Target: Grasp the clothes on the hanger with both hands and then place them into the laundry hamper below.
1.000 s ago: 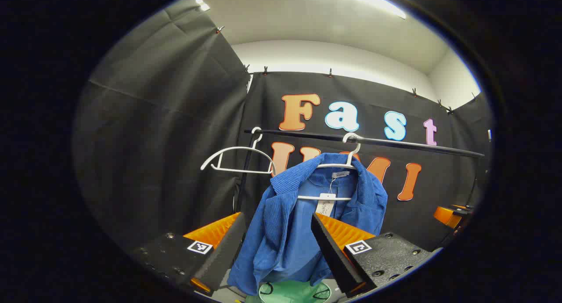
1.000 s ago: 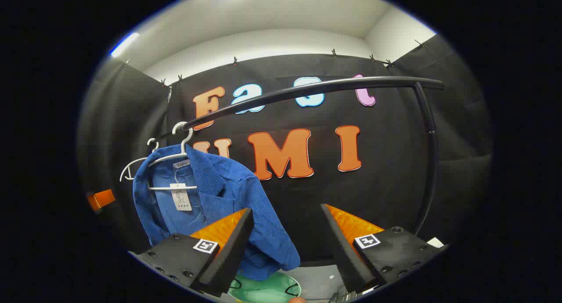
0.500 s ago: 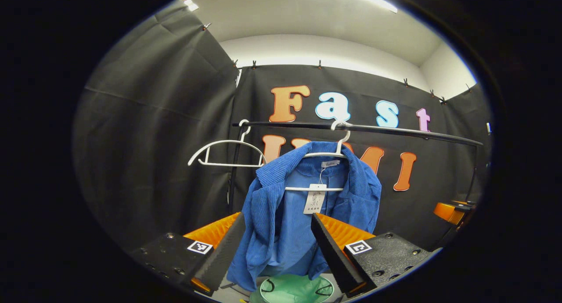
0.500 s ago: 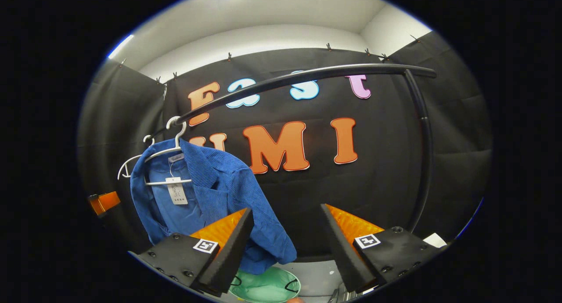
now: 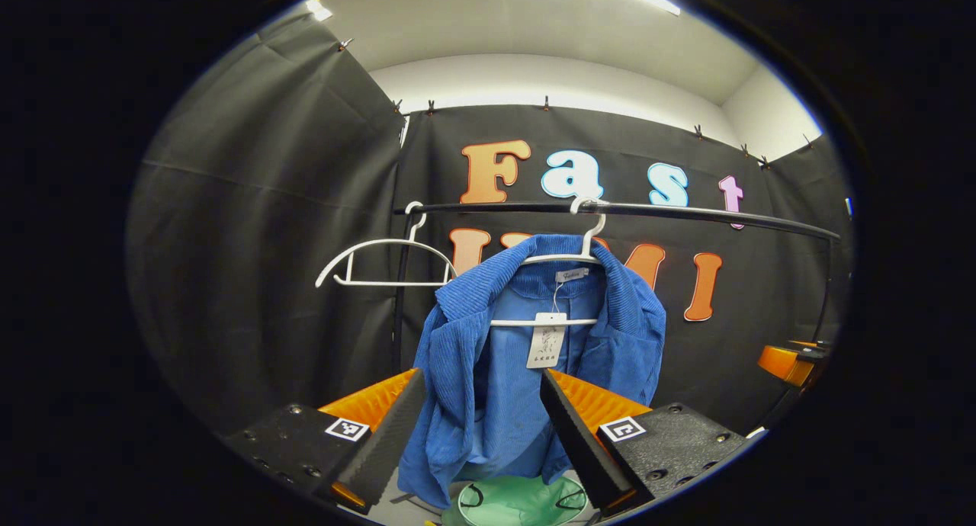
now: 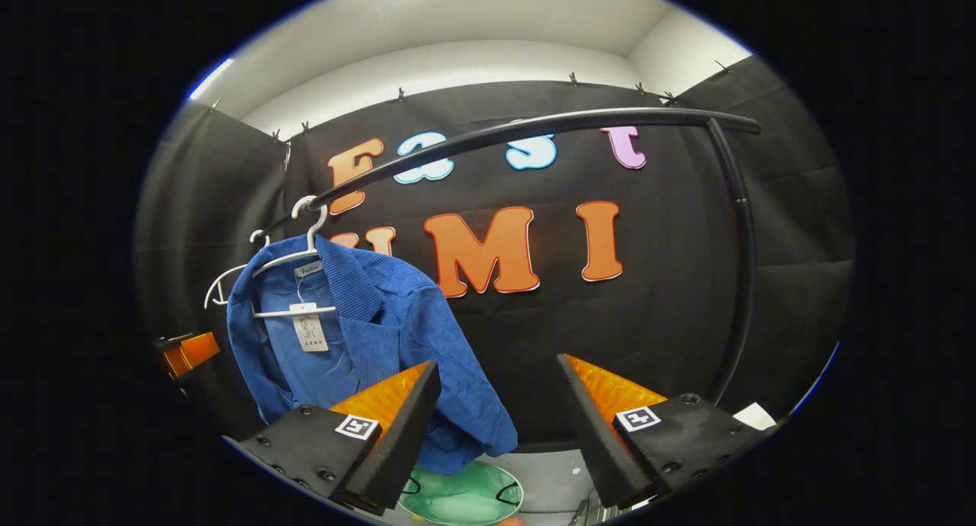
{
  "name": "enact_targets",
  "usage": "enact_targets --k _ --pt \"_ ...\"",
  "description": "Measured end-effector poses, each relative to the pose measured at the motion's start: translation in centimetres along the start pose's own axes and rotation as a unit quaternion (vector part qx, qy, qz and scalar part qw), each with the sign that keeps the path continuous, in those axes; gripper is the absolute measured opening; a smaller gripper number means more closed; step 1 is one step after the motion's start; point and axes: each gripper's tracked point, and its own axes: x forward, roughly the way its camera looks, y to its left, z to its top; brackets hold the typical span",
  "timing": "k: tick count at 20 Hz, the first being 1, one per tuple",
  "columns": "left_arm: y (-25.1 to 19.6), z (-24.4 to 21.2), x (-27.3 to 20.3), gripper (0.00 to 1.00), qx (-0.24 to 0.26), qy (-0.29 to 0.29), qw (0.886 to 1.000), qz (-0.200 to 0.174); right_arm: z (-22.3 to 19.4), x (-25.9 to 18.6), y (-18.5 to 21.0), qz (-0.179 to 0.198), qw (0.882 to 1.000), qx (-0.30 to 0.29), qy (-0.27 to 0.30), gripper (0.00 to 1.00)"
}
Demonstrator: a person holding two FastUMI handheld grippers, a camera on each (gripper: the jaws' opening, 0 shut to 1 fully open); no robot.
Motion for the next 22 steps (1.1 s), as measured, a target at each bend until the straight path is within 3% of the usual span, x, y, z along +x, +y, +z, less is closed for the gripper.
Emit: enact_targets --k 11,20,22 --pt "3.2 -2.7 3.3 0.92 0.015 0.024 0.999 0.037 -3.4 1.9 5.9 0.072 0.997 0.007 0.042 0.98" --pt "3.4 -3.6 5.9 0.95 0.013 0.034 0.999 0.035 -6.0 5.6 11.5 0.124 0.990 0.003 0.069 0.98" --pt "3.3 -3.7 6.5 0.92 0.010 0.033 0.999 0.032 -6.7 6.9 12.6 0.131 0.988 0.003 0.076 0.98"
